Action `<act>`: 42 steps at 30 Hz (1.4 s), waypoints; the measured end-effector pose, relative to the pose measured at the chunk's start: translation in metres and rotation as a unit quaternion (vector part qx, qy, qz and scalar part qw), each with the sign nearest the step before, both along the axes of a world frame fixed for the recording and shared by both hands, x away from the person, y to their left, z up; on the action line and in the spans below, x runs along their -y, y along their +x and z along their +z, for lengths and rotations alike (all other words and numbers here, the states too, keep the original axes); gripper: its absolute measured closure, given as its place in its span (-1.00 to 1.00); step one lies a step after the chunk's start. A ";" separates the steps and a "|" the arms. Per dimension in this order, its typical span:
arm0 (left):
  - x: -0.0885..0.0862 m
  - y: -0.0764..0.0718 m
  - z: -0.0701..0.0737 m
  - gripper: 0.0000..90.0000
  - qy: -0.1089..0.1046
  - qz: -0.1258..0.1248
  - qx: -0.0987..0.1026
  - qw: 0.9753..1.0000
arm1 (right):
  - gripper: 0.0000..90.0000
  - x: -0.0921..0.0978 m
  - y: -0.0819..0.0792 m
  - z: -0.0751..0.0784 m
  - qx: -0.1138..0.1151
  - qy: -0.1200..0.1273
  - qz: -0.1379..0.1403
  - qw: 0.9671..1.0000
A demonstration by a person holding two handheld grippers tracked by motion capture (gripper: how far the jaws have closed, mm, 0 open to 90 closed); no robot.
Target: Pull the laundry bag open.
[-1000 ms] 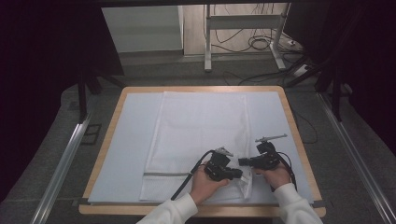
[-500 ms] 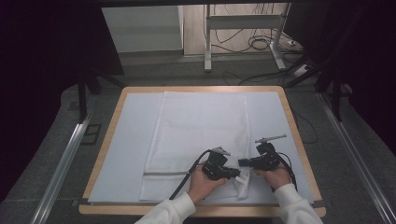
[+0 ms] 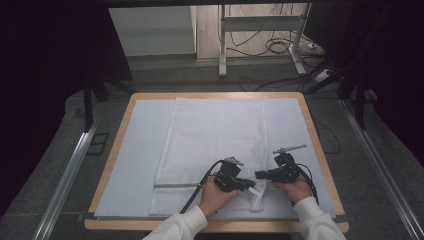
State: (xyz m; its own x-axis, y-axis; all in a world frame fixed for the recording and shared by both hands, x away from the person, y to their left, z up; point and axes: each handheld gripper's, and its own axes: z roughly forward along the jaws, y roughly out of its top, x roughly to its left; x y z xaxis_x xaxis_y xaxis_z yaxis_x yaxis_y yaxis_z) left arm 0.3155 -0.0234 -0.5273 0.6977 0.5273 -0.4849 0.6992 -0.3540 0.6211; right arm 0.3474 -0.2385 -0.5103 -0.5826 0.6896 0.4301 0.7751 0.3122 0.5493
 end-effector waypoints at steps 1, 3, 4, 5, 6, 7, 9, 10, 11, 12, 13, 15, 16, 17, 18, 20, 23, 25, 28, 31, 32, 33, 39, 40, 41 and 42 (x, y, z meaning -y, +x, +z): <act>0.000 0.000 0.000 0.92 0.001 0.000 0.002 1.000 | 0.95 0.000 0.000 0.000 0.000 0.000 0.000 1.000; 0.000 0.000 0.000 0.92 0.002 -0.001 0.003 1.000 | 0.95 0.000 0.000 0.000 0.001 -0.001 0.002 1.000; 0.000 0.000 0.000 0.92 0.003 -0.001 0.002 1.000 | 0.95 0.000 0.000 0.000 0.001 -0.002 0.002 1.000; 0.000 0.000 0.000 0.92 0.005 0.001 0.003 1.000 | 0.95 0.000 0.000 0.000 0.001 -0.002 0.003 1.000; -0.001 0.000 0.000 0.93 0.005 0.001 0.004 1.000 | 0.95 0.000 0.000 0.000 0.003 -0.002 0.002 1.000; -0.001 0.001 -0.001 0.93 0.013 0.001 0.008 1.000 | 0.95 0.000 0.000 0.000 0.003 -0.002 0.002 1.000; -0.003 0.001 -0.001 0.93 0.013 0.000 0.006 1.000 | 0.95 0.001 -0.001 0.000 0.004 -0.003 0.004 1.000; -0.004 0.001 -0.001 0.93 0.013 0.001 0.006 1.000 | 0.95 0.001 -0.001 0.001 0.004 -0.004 0.004 1.000; -0.004 0.001 -0.002 0.93 0.014 0.001 0.006 1.000 | 0.95 0.002 -0.001 0.001 0.004 -0.003 0.005 1.000; -0.004 0.001 -0.002 0.93 0.011 0.003 0.005 1.000 | 0.95 0.002 -0.001 0.001 0.004 -0.003 0.006 1.000; -0.004 0.001 -0.002 0.93 0.011 0.004 0.004 1.000 | 0.95 0.002 -0.001 0.001 0.003 -0.003 0.007 1.000; -0.005 0.001 -0.002 0.93 0.011 0.003 0.006 1.000 | 0.95 0.002 -0.001 0.000 0.003 -0.004 0.008 1.000; -0.005 0.001 -0.002 0.93 0.013 0.003 0.006 1.000 | 0.95 0.002 -0.001 0.000 0.004 -0.004 0.009 1.000; -0.005 0.001 -0.002 0.93 0.015 0.004 0.008 1.000 | 0.95 0.002 -0.001 0.000 0.004 -0.005 0.009 1.000; -0.006 0.001 -0.002 0.93 0.016 0.005 0.007 1.000 | 0.95 0.002 -0.001 0.000 0.005 -0.005 0.009 1.000; -0.007 0.001 -0.002 0.93 0.015 0.005 0.007 1.000 | 0.95 0.003 -0.001 0.000 0.004 -0.003 0.008 1.000; -0.008 0.001 -0.002 0.92 0.014 0.006 0.006 1.000 | 0.95 0.002 0.000 -0.001 0.005 -0.003 0.008 1.000; -0.008 0.001 -0.002 0.92 0.013 0.006 0.005 1.000 | 0.95 0.002 0.000 -0.001 0.004 -0.003 0.007 1.000; -0.010 0.000 -0.001 0.92 0.014 0.011 0.006 1.000 | 0.95 0.003 -0.001 -0.001 0.007 -0.007 0.005 1.000; -0.014 0.001 -0.002 0.92 0.014 0.013 0.002 1.000 | 0.95 0.004 0.000 0.000 0.007 -0.006 0.002 1.000; -0.016 0.001 -0.002 0.92 0.012 0.015 0.000 1.000 | 0.95 0.005 0.000 0.000 0.008 -0.004 0.000 1.000; -0.017 0.001 -0.003 0.92 0.011 0.015 -0.001 1.000 | 0.95 0.005 0.000 0.000 0.009 -0.004 -0.001 1.000; -0.020 0.000 -0.002 0.93 0.016 0.018 0.002 1.000 | 0.95 0.006 0.000 -0.001 0.007 -0.004 0.000 1.000; -0.021 0.000 -0.001 0.92 0.016 0.018 0.001 1.000 | 0.95 0.006 0.000 -0.001 0.007 -0.004 -0.001 1.000; -0.023 0.000 -0.001 0.93 0.015 0.019 0.000 1.000 | 0.95 0.006 0.000 -0.001 0.006 -0.004 -0.001 1.000; -0.023 0.000 -0.001 0.92 0.016 0.020 0.000 1.000 | 0.95 0.006 0.000 -0.001 0.006 -0.003 -0.001 1.000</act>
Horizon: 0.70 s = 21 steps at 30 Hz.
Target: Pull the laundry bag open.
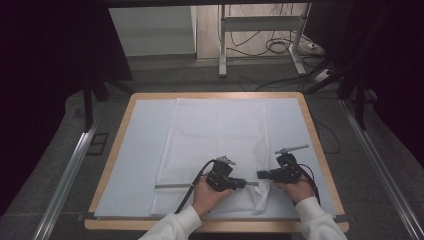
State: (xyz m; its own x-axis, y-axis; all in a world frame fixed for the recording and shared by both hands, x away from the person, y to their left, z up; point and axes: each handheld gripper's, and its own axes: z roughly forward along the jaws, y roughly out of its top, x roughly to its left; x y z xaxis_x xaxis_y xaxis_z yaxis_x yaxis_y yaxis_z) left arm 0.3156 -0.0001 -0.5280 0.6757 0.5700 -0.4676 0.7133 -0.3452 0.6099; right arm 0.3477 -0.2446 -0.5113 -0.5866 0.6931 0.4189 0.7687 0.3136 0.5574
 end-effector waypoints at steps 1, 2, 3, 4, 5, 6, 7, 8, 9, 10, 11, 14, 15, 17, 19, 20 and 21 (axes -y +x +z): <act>-0.001 0.000 0.000 0.92 0.004 -0.001 0.001 1.000 | 0.95 0.000 0.000 0.000 0.000 0.000 0.000 1.000; -0.002 0.000 0.001 0.92 0.004 0.000 0.001 1.000 | 0.95 0.000 0.000 0.000 0.000 0.000 -0.001 1.000; -0.003 0.000 0.001 0.92 0.003 0.002 0.001 1.000 | 0.95 0.000 0.000 0.000 0.000 0.000 -0.002 1.000; -0.004 0.000 0.001 0.92 0.005 0.000 0.000 1.000 | 0.95 0.000 0.000 0.000 0.000 0.000 -0.003 1.000; -0.004 0.000 0.001 0.92 0.005 0.000 0.000 1.000 | 0.95 0.001 0.000 0.000 0.000 0.002 -0.003 1.000; -0.005 0.000 0.001 0.92 0.006 -0.001 0.001 1.000 | 0.95 0.001 0.000 0.000 0.001 0.002 -0.004 1.000; -0.005 -0.001 0.001 0.92 0.005 0.001 0.000 1.000 | 0.95 0.001 0.000 0.000 0.001 0.002 -0.004 1.000; -0.005 -0.001 0.001 0.92 0.005 0.002 0.000 1.000 | 0.95 0.001 0.000 0.000 0.002 0.001 -0.005 1.000; -0.005 -0.001 0.001 0.92 0.006 0.002 -0.001 1.000 | 0.95 0.001 0.000 0.000 0.001 0.002 -0.004 1.000; -0.006 -0.001 0.001 0.92 0.006 0.001 -0.001 1.000 | 0.95 0.001 0.000 0.000 0.002 0.002 -0.005 1.000; -0.007 -0.001 0.001 0.92 0.005 0.002 -0.002 1.000 | 0.95 0.002 0.000 0.000 0.002 0.002 -0.007 1.000; -0.010 -0.001 0.001 0.92 0.005 0.003 -0.003 1.000 | 0.95 0.002 0.000 0.000 0.001 0.003 -0.006 1.000; -0.010 -0.001 0.001 0.92 0.007 0.002 -0.002 1.000 | 0.95 0.002 0.000 0.000 0.002 0.002 -0.007 1.000; -0.011 -0.003 0.001 0.92 0.005 0.005 -0.002 1.000 | 0.95 0.002 0.000 0.000 0.002 0.004 -0.008 1.000; -0.012 -0.002 0.001 0.92 0.008 0.007 -0.002 1.000 | 0.95 0.002 0.000 0.000 0.003 0.002 -0.008 1.000; -0.012 -0.002 0.001 0.92 0.009 0.008 -0.003 1.000 | 0.95 0.002 0.000 0.000 0.003 0.001 -0.009 1.000; -0.013 -0.002 0.000 0.92 0.009 0.008 -0.003 1.000 | 0.95 0.002 0.000 0.000 0.003 -0.001 -0.008 1.000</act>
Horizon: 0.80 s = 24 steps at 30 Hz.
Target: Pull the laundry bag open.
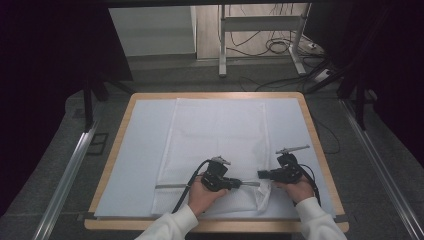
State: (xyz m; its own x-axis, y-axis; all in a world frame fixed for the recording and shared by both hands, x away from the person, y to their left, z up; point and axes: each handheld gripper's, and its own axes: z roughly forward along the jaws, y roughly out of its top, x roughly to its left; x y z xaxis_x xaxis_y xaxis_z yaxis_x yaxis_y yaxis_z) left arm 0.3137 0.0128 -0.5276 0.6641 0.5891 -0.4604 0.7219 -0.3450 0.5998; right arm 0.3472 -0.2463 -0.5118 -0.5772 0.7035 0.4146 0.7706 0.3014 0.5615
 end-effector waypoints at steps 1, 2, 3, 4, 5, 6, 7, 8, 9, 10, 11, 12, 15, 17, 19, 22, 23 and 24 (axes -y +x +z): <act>-0.001 0.000 0.000 0.92 0.002 -0.001 0.000 1.000 | 0.95 0.000 0.000 0.000 0.000 0.000 0.000 1.000; -0.001 0.000 0.000 0.92 -0.001 0.001 -0.001 1.000 | 0.95 0.000 0.000 0.000 0.000 -0.001 0.000 1.000; -0.001 0.000 0.000 0.92 0.001 0.001 -0.001 1.000 | 0.95 0.000 0.000 0.000 0.000 0.000 0.001 1.000; -0.002 0.000 0.000 0.92 0.001 0.001 -0.001 1.000 | 0.95 0.000 0.000 0.000 0.000 0.000 0.000 1.000; -0.002 0.000 0.000 0.92 0.001 0.001 -0.001 1.000 | 0.95 0.000 0.000 0.000 0.000 0.000 0.000 1.000; -0.003 0.001 -0.001 0.92 0.003 0.003 -0.001 1.000 | 0.95 0.000 0.000 0.000 0.001 0.000 0.001 1.000; -0.004 0.001 -0.001 0.92 0.002 0.004 -0.002 1.000 | 0.95 0.001 0.000 0.000 0.001 0.000 0.000 1.000; -0.005 0.001 -0.002 0.92 0.000 0.006 -0.003 1.000 | 0.95 0.001 0.000 0.000 0.001 0.001 0.000 1.000; -0.007 0.001 -0.002 0.92 0.000 0.006 -0.006 1.000 | 0.95 0.001 0.000 0.000 0.000 0.001 0.000 1.000; -0.008 0.001 -0.002 0.92 0.001 0.007 -0.004 1.000 | 0.95 0.001 0.000 0.000 -0.001 0.000 0.000 1.000; -0.008 0.000 -0.002 0.92 0.001 0.008 -0.004 1.000 | 0.95 0.001 0.000 0.000 -0.001 0.000 0.000 1.000; -0.010 -0.001 -0.002 0.92 0.002 0.006 -0.004 1.000 | 0.95 0.001 0.000 0.000 -0.001 -0.001 -0.001 1.000; -0.012 -0.002 -0.003 0.93 0.004 0.011 -0.005 1.000 | 0.95 0.002 0.000 0.000 -0.001 0.000 -0.001 1.000; -0.015 -0.001 -0.003 0.92 0.003 0.010 -0.007 1.000 | 0.95 0.002 0.000 0.000 -0.001 -0.001 -0.001 1.000; -0.018 -0.002 -0.003 0.92 0.002 0.010 -0.009 1.000 | 0.95 0.003 0.000 0.000 -0.001 -0.001 -0.001 1.000; -0.021 -0.003 -0.003 0.92 0.003 0.013 -0.009 1.000 | 0.95 0.002 -0.001 0.000 0.000 -0.003 0.000 1.000; -0.021 -0.003 -0.003 0.92 0.003 0.013 -0.009 1.000 | 0.95 0.002 -0.001 0.000 0.000 -0.003 0.000 1.000; -0.022 -0.003 -0.003 0.92 0.000 0.014 -0.010 1.000 | 0.95 0.002 -0.001 0.000 0.000 -0.003 -0.001 1.000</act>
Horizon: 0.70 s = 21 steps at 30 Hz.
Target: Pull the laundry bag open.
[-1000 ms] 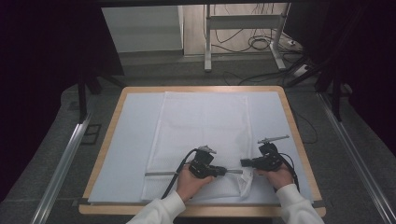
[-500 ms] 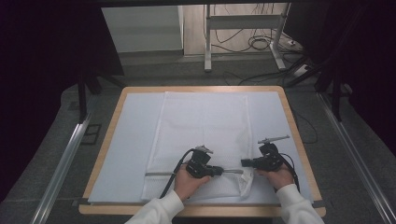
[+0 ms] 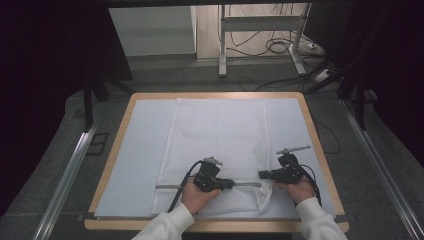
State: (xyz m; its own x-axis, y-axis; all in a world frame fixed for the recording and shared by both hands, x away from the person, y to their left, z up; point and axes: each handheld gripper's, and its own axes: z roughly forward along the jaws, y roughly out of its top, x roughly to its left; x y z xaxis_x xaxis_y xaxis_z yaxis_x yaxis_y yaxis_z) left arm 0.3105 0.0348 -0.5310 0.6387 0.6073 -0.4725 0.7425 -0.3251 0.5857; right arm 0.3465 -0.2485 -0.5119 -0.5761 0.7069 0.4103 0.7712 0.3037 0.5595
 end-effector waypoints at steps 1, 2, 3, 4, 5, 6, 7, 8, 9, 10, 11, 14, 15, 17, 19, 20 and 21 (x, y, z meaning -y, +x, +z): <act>-0.001 0.000 -0.001 0.92 -0.001 0.003 -0.003 1.000 | 0.95 0.000 0.000 0.000 0.001 -0.002 0.000 1.000; -0.003 0.001 -0.001 0.92 0.001 0.002 -0.004 1.000 | 0.95 0.000 0.000 0.000 0.001 -0.002 0.000 1.000; -0.003 0.001 -0.001 0.92 -0.002 0.003 -0.005 1.000 | 0.95 0.000 0.000 0.000 0.001 -0.002 0.000 1.000; -0.004 0.001 -0.001 0.92 0.000 0.002 -0.003 1.000 | 0.95 0.000 0.000 0.000 0.000 -0.002 0.001 1.000; -0.005 0.001 -0.001 0.92 -0.001 0.002 -0.003 1.000 | 0.95 -0.001 0.000 0.000 0.001 -0.003 0.001 1.000; -0.005 0.001 -0.001 0.92 0.000 0.002 -0.003 1.000 | 0.95 -0.001 0.000 0.000 0.000 -0.003 0.001 1.000; -0.005 0.000 -0.001 0.92 0.002 0.002 -0.002 1.000 | 0.95 -0.001 0.000 0.000 0.000 -0.003 0.001 1.000; -0.006 0.000 -0.002 0.92 0.000 0.005 -0.003 1.000 | 0.95 -0.001 0.000 -0.001 0.001 -0.006 0.001 1.000; -0.007 0.001 -0.002 0.92 0.000 0.003 -0.005 1.000 | 0.95 -0.001 0.000 -0.001 0.001 -0.005 0.000 1.000; -0.008 0.001 -0.003 0.92 0.000 0.004 -0.005 1.000 | 0.95 -0.001 0.000 -0.001 0.000 -0.004 0.000 1.000; -0.009 0.001 -0.003 0.92 -0.004 0.008 -0.007 1.000 | 0.95 -0.001 0.000 -0.001 0.001 -0.006 0.000 1.000; -0.012 0.001 -0.003 0.92 -0.004 0.007 -0.009 1.000 | 0.95 -0.001 0.000 -0.001 0.000 -0.006 0.001 1.000; -0.014 0.001 -0.003 0.92 -0.003 0.007 -0.008 1.000 | 0.95 -0.001 0.000 -0.001 0.001 -0.006 0.001 1.000; -0.015 0.001 -0.003 0.92 -0.002 0.008 -0.007 1.000 | 0.95 -0.001 0.000 -0.001 0.000 -0.007 0.001 1.000; -0.016 0.001 -0.004 0.92 -0.004 0.008 -0.008 1.000 | 0.95 0.000 0.000 -0.001 0.001 -0.004 0.000 1.000; -0.018 0.001 -0.004 0.92 -0.004 0.009 -0.008 1.000 | 0.95 0.000 0.000 -0.001 0.002 -0.006 0.000 1.000; -0.018 0.001 -0.004 0.92 -0.006 0.010 -0.010 1.000 | 0.95 0.000 0.000 -0.001 0.001 -0.005 0.000 1.000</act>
State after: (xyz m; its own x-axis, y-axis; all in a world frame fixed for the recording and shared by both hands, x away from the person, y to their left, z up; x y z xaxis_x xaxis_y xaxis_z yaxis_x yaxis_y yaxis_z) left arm 0.3115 0.0532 -0.5353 0.6178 0.6140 -0.4913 0.7596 -0.3043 0.5748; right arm 0.3466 -0.2483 -0.5130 -0.5769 0.7111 0.4020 0.7700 0.3092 0.5581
